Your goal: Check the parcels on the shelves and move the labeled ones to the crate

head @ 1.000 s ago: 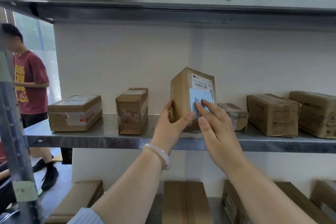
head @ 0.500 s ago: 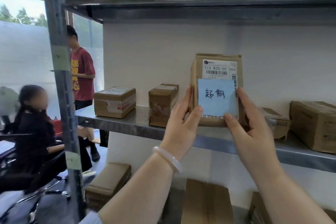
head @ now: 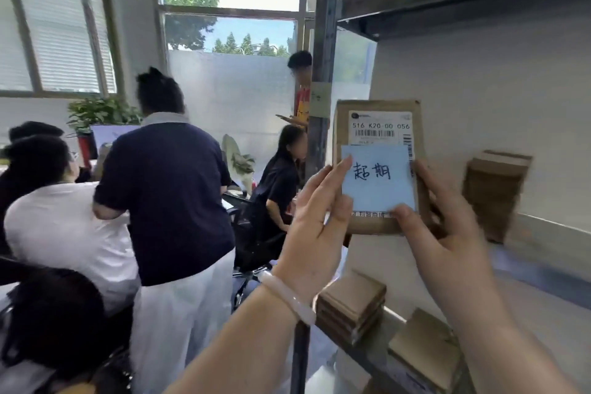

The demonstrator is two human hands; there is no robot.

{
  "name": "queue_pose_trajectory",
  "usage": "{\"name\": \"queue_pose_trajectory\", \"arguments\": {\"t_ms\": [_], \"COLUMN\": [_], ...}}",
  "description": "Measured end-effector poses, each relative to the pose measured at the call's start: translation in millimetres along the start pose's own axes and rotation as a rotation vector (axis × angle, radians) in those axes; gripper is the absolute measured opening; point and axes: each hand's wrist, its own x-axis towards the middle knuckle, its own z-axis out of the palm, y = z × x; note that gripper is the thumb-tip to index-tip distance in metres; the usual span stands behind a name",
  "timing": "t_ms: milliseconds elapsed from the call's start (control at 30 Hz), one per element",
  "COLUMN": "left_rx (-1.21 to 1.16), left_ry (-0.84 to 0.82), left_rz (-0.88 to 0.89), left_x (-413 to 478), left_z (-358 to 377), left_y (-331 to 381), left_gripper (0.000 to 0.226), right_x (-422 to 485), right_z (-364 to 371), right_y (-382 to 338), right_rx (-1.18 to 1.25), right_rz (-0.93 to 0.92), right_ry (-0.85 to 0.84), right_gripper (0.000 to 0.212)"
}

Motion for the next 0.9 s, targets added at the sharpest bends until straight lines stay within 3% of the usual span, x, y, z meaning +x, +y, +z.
{"name": "queue_pose_trajectory", "arguments": {"t_ms": [100,367,500,633,900], "left_rx": [-0.006,0.256,0.350,0.442,0.819], "left_ry": [0.080,0.281,0.465,0.649,1.038], "left_rz": [-0.097,-0.301,-0.387,-0.483,-0.597], "left_x": [-13.8,-72.7,-112.8,-154.2,-256.6], "left_z": [-58.8,-193.9,-241.1,-273.0,-271.0], "left_y": [-14.9,-33.1,-26.5,-6.2,84.2], "left_gripper": [0.042,0.059,0.059,0.059,0.056], "right_x": [-8.9,-47.9,-76.1,-103.2,-181.2], "right_z": [62.6,204.6,261.3,302.2,338.4], "right_y": [2.0,1.4,-4.7,-21.7,-76.5], "right_rx": [0.041,0.260,0.319,0.442,0.618], "right_rz": [0.033,0.160,0.168,0.144,-0.009], "right_ry": [-0.127,-0.401,-0.576,-0.745,-1.285], "right_gripper": [0.054,0.053,0.055,0.055,0.062]}}
